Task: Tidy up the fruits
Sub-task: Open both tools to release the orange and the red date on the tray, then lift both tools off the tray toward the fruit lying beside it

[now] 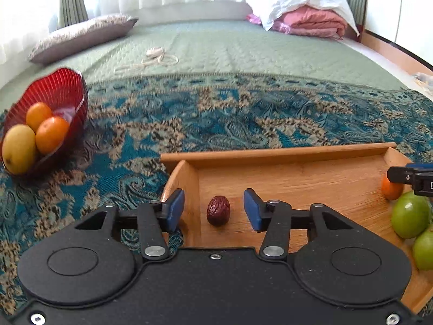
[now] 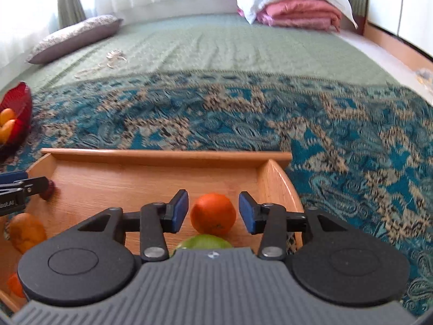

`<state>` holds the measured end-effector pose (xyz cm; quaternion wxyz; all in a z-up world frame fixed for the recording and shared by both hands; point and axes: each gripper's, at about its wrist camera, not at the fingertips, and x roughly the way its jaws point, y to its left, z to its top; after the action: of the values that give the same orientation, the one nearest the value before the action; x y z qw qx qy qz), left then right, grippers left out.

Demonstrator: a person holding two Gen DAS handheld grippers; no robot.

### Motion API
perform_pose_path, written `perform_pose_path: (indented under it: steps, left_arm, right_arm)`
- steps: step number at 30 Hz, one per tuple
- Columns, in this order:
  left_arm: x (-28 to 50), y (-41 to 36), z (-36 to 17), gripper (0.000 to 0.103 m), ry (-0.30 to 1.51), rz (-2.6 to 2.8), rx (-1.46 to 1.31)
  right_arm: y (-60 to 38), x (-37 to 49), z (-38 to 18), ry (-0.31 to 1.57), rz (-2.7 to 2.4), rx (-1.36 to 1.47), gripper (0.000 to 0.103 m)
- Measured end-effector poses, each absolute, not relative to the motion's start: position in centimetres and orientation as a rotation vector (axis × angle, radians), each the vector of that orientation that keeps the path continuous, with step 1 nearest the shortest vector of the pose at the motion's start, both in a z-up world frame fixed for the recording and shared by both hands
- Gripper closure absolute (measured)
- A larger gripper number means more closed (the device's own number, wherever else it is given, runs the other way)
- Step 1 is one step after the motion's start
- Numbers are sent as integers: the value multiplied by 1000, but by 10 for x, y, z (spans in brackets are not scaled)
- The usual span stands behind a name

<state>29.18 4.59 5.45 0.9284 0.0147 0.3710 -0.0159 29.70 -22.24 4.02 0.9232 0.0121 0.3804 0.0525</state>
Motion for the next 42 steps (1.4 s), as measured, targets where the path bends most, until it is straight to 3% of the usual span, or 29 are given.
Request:
perform_pose_path:
  steps: [8, 16, 26, 42]
  left_arm:
    - [248, 42, 82, 32, 657, -95, 44]
    - [179, 24, 95, 16, 544, -136, 46]
    - [107, 4, 90, 10, 487, -181, 83]
    - [59, 6, 50, 3, 579, -182, 25]
  right_arm:
    - [-213, 251, 63, 639, 167, -62, 20]
    - [-206, 197, 62, 552, 208, -94, 13]
    - [-203, 136, 48, 456, 193, -131, 5]
    - [-201, 51, 12, 374, 219, -225, 1]
